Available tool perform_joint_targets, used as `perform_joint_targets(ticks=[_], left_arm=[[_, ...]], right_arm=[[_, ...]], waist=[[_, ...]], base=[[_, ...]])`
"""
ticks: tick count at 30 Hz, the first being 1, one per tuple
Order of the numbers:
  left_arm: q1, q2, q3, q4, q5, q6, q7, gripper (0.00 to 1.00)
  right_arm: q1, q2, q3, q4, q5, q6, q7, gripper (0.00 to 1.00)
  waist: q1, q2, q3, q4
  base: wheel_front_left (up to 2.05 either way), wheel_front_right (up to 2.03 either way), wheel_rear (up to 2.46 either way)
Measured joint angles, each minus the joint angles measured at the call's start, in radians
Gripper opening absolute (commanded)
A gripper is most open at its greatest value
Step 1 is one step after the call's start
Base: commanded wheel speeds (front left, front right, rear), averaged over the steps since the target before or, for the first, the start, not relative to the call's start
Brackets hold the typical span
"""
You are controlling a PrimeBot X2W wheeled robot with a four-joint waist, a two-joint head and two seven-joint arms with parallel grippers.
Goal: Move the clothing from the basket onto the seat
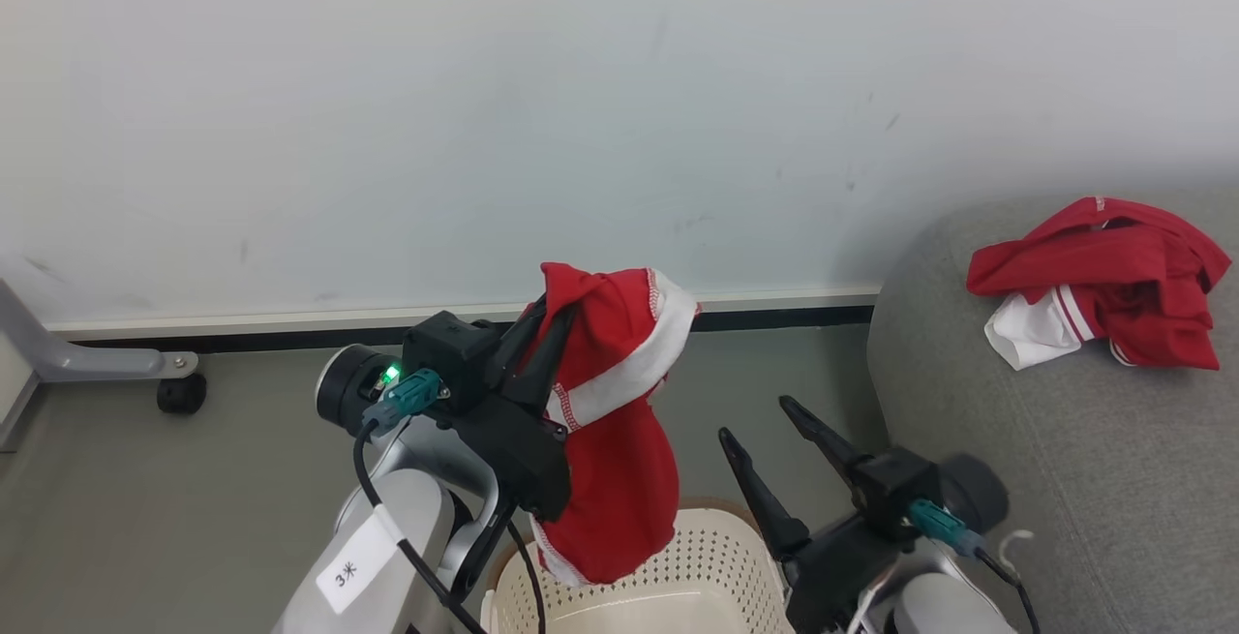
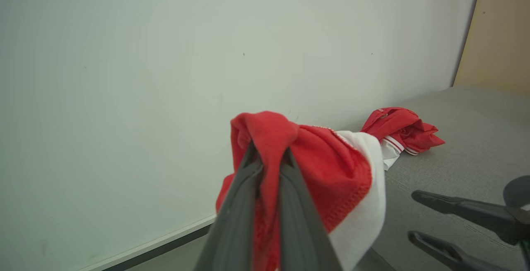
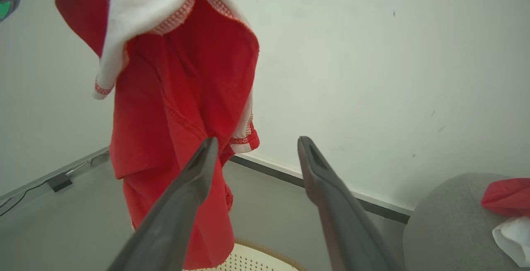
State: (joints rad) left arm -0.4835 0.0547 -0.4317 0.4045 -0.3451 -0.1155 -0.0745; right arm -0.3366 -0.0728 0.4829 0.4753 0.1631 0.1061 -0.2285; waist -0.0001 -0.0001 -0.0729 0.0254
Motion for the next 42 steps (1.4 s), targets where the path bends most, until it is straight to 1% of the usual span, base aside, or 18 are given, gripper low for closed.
perform_joint_targets(ticks=[8,10,15,19,21,24,29,30,31,32,33,34,37,42], left_arm=[[0.000,-0.003,-0.035,-0.064,-0.008,0.000,0.048,0.00],[0.000,-0.003,-0.041,-0.074,-0.014,0.000,0.061,0.00],[-0.001,-0.003,-0.058,-0.103,-0.018,0.000,0.089,0.00],[-0.001,-0.004,-0.067,-0.135,-0.026,0.000,0.106,0.00],[-0.001,-0.005,-0.075,-0.151,-0.032,0.000,0.117,0.00],[-0.002,-0.008,-0.094,-0.163,-0.036,0.000,0.128,0.00],[-0.002,-0.007,-0.097,-0.188,-0.042,0.002,0.144,0.00],[-0.002,-0.007,-0.099,-0.192,-0.043,0.003,0.145,0.00],[-0.002,-0.008,-0.100,-0.196,-0.046,0.004,0.152,0.00],[-0.002,-0.008,-0.100,-0.199,-0.049,0.006,0.154,0.00],[-0.002,-0.008,-0.100,-0.202,-0.053,0.007,0.155,0.00],[-0.002,-0.008,-0.100,-0.205,-0.062,0.011,0.158,0.00],[-0.002,-0.008,-0.093,-0.212,-0.070,0.020,0.162,0.00],[0.003,0.002,-0.050,-0.205,-0.078,0.053,0.162,0.00]], right_arm=[[-0.083,0.003,0.077,0.088,-0.015,0.009,0.016,1.00],[-0.098,0.004,0.098,0.105,-0.015,0.017,0.016,1.00],[-0.136,0.009,0.144,0.146,-0.008,0.017,0.016,1.00],[-0.173,0.010,0.184,0.194,0.014,0.017,0.015,1.00],[-0.196,0.007,0.234,0.215,0.023,0.017,0.014,1.00],[-0.215,0.011,0.287,0.224,0.047,0.017,0.006,1.00],[-0.257,0.011,0.363,0.223,0.113,0.018,0.003,1.00],[-0.268,0.011,0.373,0.225,0.122,0.018,0.002,0.67],[-0.275,0.011,0.380,0.227,0.135,0.018,0.001,0.52],[-0.281,0.010,0.389,0.230,0.150,0.018,-0.002,0.31],[-0.287,0.010,0.397,0.234,0.159,0.018,-0.002,0.13],[-0.291,0.010,0.405,0.235,0.168,0.018,-0.002,0.00],[-0.293,0.011,0.427,0.236,0.195,0.018,-0.002,0.00],[-0.294,0.011,0.447,0.245,0.223,0.018,-0.011,0.00]], waist=[[0.0001,0.0001,0.003,0.017],[0.0002,0.0001,0.004,0.025],[0.0002,0.0001,0.008,0.041],[0.0002,0.0001,0.011,0.049],[0.0001,0.0001,0.013,0.052],[0.0001,0.0001,0.015,0.061],[0.0001,0.0001,0.022,0.074],[0.0002,0.0001,0.023,0.075],[0.0001,0.0001,0.024,0.077],[0.0002,0.0001,0.025,0.078],[0.0001,0.0001,0.026,0.079],[0.0002,0.0001,0.027,0.080],[0.0002,0.0001,0.032,0.079],[0.0002,0.0001,0.038,0.062]], base=[[0.00,0.00,0.00],[0.00,0.00,0.00],[0.00,0.00,0.00],[0.00,0.00,0.00],[0.00,0.00,0.00],[0.00,0.00,0.00],[0.00,0.00,0.00],[0.00,0.00,0.00],[0.00,0.00,0.00],[0.00,0.00,0.00],[0.00,0.00,0.00],[0.00,0.00,0.00],[0.00,0.00,0.00],[0.00,0.00,0.00]])
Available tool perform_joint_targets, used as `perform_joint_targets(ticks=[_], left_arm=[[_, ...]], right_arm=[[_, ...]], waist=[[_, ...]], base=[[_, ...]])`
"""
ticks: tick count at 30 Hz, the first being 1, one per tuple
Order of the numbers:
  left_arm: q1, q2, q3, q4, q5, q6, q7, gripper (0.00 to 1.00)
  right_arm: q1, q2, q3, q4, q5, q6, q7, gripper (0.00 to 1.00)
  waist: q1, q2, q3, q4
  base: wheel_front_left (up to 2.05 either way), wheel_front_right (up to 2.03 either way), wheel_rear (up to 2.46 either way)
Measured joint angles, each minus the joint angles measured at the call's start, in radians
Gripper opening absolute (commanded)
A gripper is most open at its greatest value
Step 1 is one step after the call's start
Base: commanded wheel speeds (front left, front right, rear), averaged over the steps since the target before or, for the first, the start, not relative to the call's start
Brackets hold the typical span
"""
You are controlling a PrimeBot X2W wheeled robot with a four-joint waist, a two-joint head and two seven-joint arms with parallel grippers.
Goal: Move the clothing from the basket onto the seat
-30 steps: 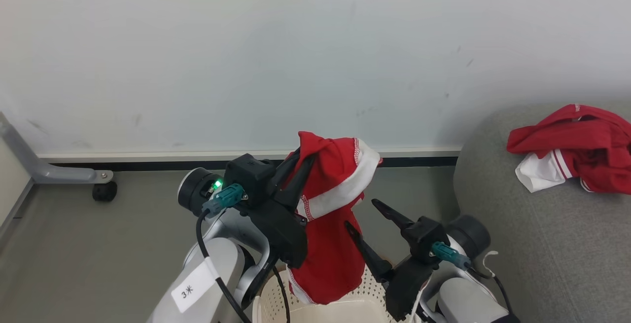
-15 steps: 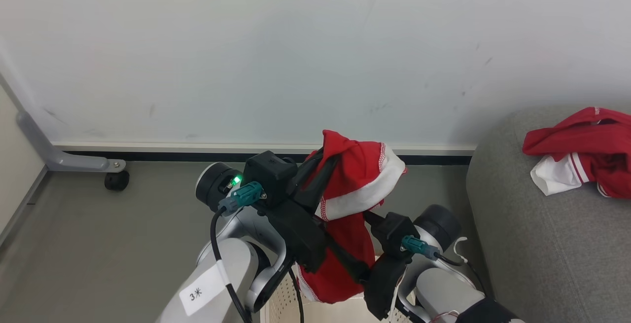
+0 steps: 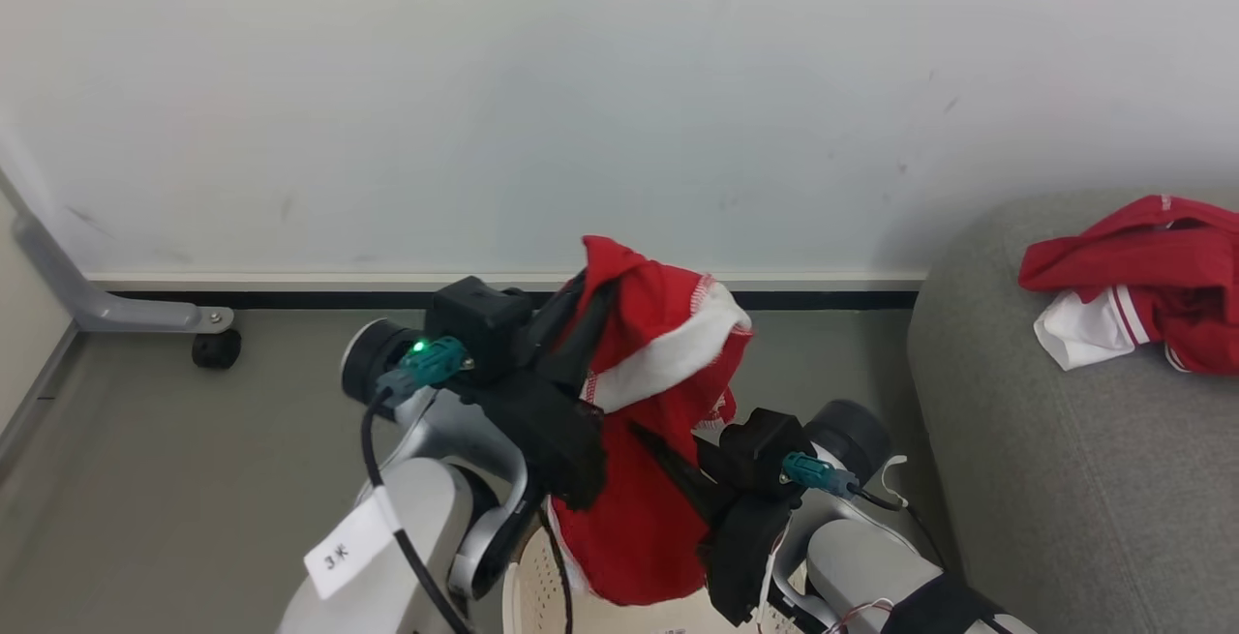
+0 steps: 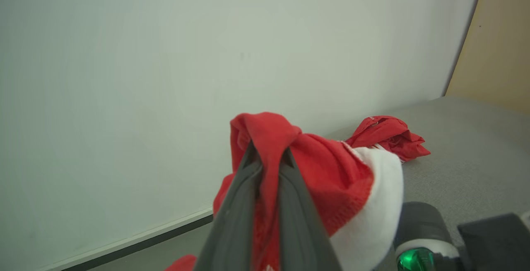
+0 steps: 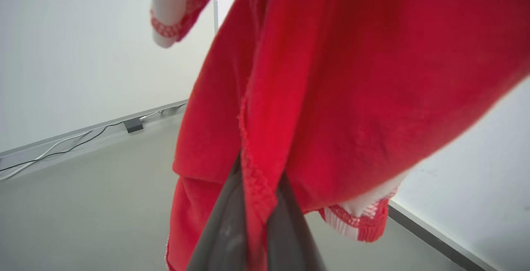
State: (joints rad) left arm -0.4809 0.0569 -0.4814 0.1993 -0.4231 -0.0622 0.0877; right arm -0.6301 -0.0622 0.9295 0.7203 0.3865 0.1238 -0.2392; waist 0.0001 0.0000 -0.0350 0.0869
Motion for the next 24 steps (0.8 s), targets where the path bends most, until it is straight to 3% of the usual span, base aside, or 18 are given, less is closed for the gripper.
perform_joint_targets(ticks=[2,3,4,5,6,12,19,24], left_arm=[[0.010,0.008,0.017,0.010,-0.004,0.012,0.000,0.20],[0.021,0.012,0.025,0.016,-0.007,0.019,0.000,0.37],[0.030,0.016,0.031,0.022,-0.009,0.021,0.000,0.46],[0.041,0.021,0.037,0.025,-0.009,0.028,0.000,0.69],[0.049,0.024,0.044,0.030,-0.009,0.032,0.000,1.00],[0.083,0.036,0.067,0.050,-0.017,0.054,-0.012,1.00],[0.138,0.046,0.058,0.048,-0.023,0.036,-0.040,1.00],[0.187,0.069,0.029,0.034,-0.021,0.008,-0.073,1.00]], right_arm=[[0.000,0.000,-0.001,0.005,0.012,0.000,0.000,0.00],[0.000,0.000,-0.002,0.009,0.015,0.000,0.000,0.00],[0.000,0.000,-0.005,0.012,0.018,0.000,-0.001,0.00],[0.000,0.000,-0.008,0.016,0.022,0.000,-0.001,0.00],[0.001,0.000,-0.011,0.017,0.028,0.000,-0.002,0.00],[0.005,-0.006,-0.048,0.007,0.061,0.000,-0.009,0.00],[0.012,-0.061,-0.118,-0.025,0.080,-0.001,-0.010,0.00],[0.059,-0.135,-0.187,-0.093,0.091,-0.038,-0.010,0.00]], waist=[[0.0000,0.0000,0.003,-0.010],[0.0000,0.0000,0.004,-0.016],[0.0000,0.0000,0.005,-0.022],[0.0000,0.0000,0.006,-0.028],[0.0000,0.0000,0.007,-0.035],[0.0000,0.0000,0.014,-0.077],[0.0000,0.0000,0.020,-0.124],[0.0000,0.0000,0.021,-0.164]], base=[[0.00,0.00,0.00],[0.00,0.00,0.00],[0.00,0.00,0.00],[0.00,0.00,0.00],[0.00,0.00,0.00],[0.00,0.00,0.00],[0.00,0.00,0.00],[0.00,0.00,0.00]])
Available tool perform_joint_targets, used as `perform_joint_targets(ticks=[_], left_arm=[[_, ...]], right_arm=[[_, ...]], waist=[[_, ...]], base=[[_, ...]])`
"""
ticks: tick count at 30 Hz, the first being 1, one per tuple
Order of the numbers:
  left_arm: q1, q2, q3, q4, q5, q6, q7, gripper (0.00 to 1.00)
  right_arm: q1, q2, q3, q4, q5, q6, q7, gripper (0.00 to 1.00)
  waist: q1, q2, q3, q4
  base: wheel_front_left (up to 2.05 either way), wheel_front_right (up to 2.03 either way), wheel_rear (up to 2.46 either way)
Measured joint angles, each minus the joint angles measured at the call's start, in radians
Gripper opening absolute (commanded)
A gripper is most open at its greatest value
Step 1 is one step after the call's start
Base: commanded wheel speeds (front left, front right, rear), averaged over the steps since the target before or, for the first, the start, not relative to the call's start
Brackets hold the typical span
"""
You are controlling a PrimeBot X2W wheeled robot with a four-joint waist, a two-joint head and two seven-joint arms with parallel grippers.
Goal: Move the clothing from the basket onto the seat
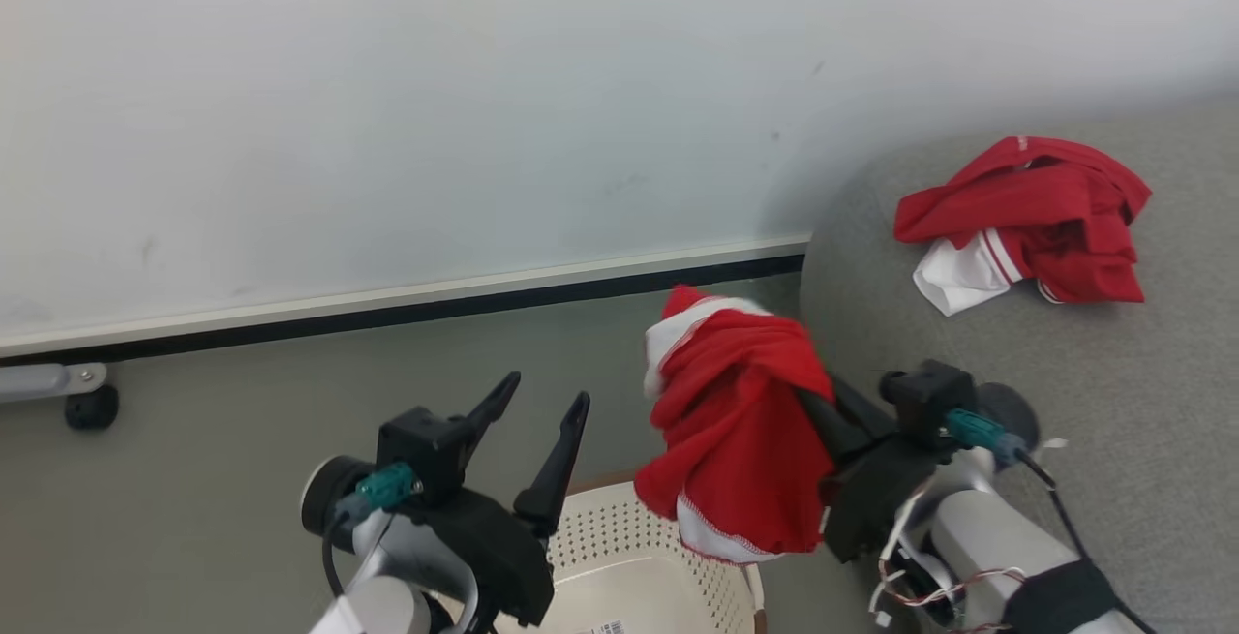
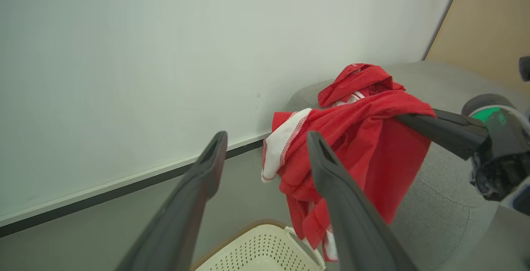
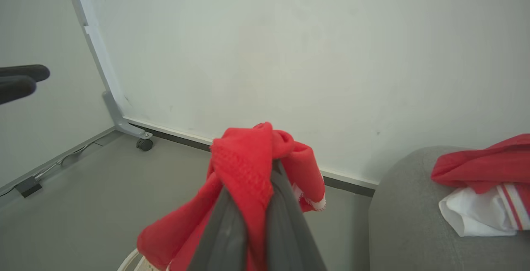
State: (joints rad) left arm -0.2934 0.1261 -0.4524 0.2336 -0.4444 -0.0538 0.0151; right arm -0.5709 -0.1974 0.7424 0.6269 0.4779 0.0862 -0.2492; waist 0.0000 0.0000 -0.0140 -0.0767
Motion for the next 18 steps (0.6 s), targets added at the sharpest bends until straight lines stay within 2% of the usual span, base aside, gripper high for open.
perform_joint_targets(ticks=[9,13,16,18], left_arm=[[0.069,-0.001,-0.034,-0.034,0.012,-0.008,-0.048,1.00],[0.088,-0.010,-0.048,-0.048,0.016,-0.008,-0.066,1.00],[0.100,-0.019,-0.060,-0.053,0.023,-0.008,-0.080,1.00],[0.100,-0.028,-0.075,-0.055,0.026,-0.007,-0.096,1.00]], right_arm=[[0.085,-0.114,-0.080,-0.128,-0.002,-0.077,0.000,0.00],[0.117,-0.151,-0.103,-0.183,-0.005,-0.098,0.000,0.00],[0.137,-0.174,-0.118,-0.221,-0.012,-0.115,0.000,0.00],[0.156,-0.198,-0.137,-0.263,-0.015,-0.130,0.000,0.00]], waist=[[0.0000,0.0000,-0.004,-0.082],[-0.0001,0.0000,-0.005,-0.128],[-0.0001,0.0000,-0.005,-0.165],[0.0000,0.0000,-0.002,-0.213]], base=[[0.00,0.00,0.00],[0.00,0.00,0.00],[0.00,0.00,0.00],[0.00,0.00,0.00]])
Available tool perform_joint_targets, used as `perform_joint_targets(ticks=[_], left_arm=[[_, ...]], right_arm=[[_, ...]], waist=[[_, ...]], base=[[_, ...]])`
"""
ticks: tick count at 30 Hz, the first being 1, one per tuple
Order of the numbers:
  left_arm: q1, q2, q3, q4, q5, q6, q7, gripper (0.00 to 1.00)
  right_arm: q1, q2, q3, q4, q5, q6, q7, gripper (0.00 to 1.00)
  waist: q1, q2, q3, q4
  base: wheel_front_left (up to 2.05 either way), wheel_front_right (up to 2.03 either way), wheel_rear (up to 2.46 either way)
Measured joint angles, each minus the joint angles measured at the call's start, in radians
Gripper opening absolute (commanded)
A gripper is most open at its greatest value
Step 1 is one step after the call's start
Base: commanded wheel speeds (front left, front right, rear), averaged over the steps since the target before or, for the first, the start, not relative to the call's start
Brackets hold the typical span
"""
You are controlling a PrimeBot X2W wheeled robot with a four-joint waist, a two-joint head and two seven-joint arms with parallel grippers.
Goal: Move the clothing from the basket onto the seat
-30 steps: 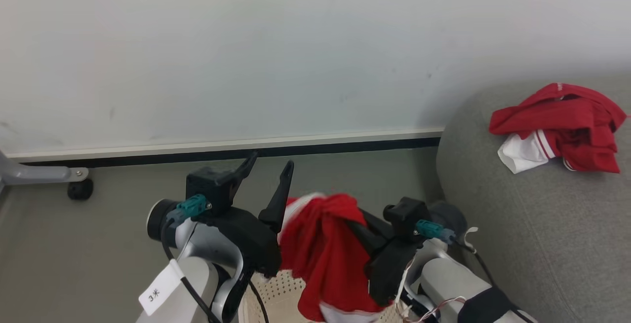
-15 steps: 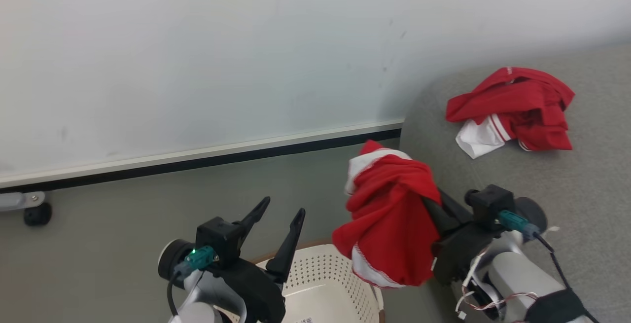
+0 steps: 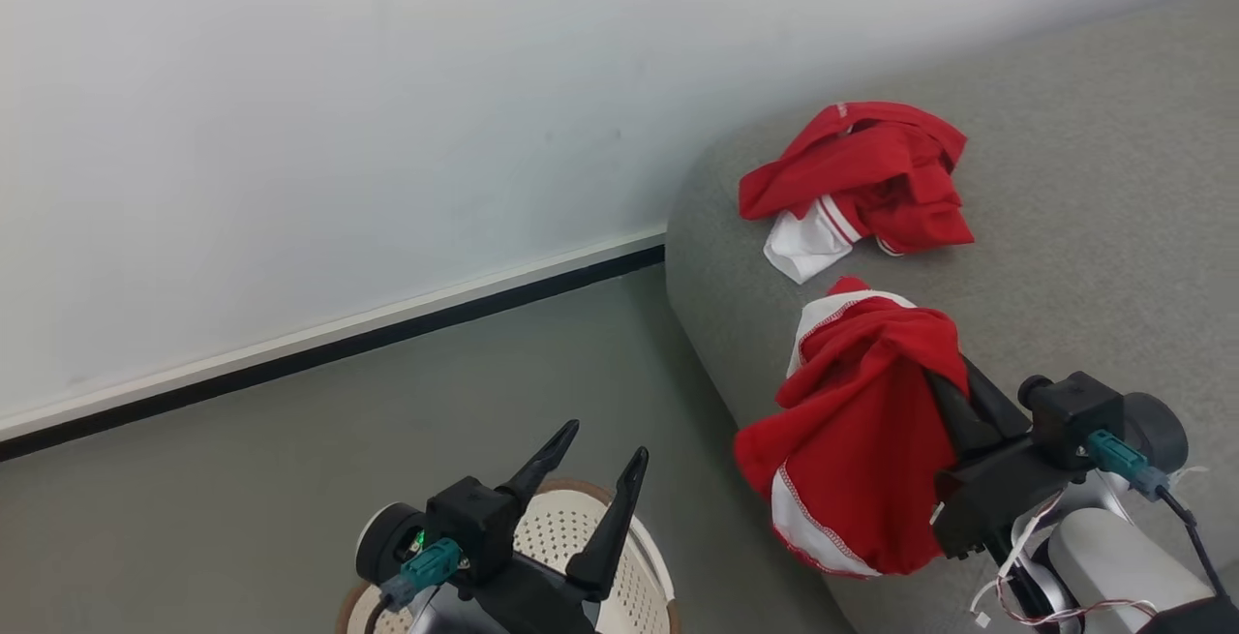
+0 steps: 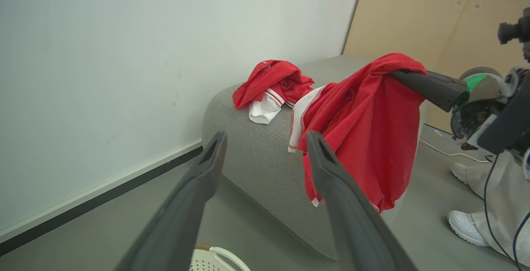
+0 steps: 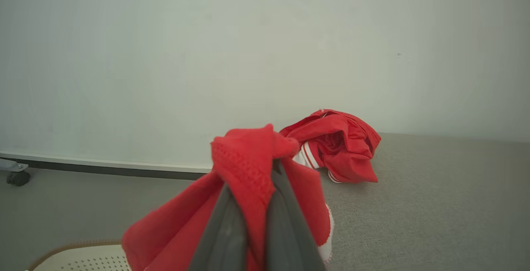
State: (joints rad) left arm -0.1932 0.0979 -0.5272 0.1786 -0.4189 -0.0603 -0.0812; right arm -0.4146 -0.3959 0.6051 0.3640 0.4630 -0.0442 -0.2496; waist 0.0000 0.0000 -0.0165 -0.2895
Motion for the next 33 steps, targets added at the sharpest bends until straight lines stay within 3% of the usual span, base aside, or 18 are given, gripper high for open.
perform_joint_targets(ticks=[9,17,26,33], left_arm=[[-0.004,-0.012,-0.038,0.002,0.020,0.007,-0.010,1.00],[-0.026,-0.013,-0.057,-0.001,0.053,0.007,-0.010,1.00],[-0.065,-0.003,-0.056,-0.042,0.076,0.007,-0.009,1.00],[-0.117,0.000,-0.064,-0.080,0.108,0.007,0.004,1.00]], right_arm=[[0.033,-0.040,-0.046,-0.065,0.000,-0.018,0.000,0.00],[0.008,-0.056,-0.078,-0.087,0.001,-0.026,-0.002,0.00],[-0.281,-0.070,-0.149,-0.056,0.000,-0.016,-0.001,0.00],[-0.510,-0.095,-0.220,0.058,0.005,-0.002,0.020,0.00]], waist=[[0.0000,0.0000,0.019,-0.071],[0.0000,0.0000,0.070,-0.069],[0.0001,0.0000,0.148,-0.045],[0.0002,0.0001,0.225,-0.019]], base=[[0.00,0.00,0.00],[0.00,0.00,0.00],[0.00,0.00,0.00],[0.00,0.00,0.00]])
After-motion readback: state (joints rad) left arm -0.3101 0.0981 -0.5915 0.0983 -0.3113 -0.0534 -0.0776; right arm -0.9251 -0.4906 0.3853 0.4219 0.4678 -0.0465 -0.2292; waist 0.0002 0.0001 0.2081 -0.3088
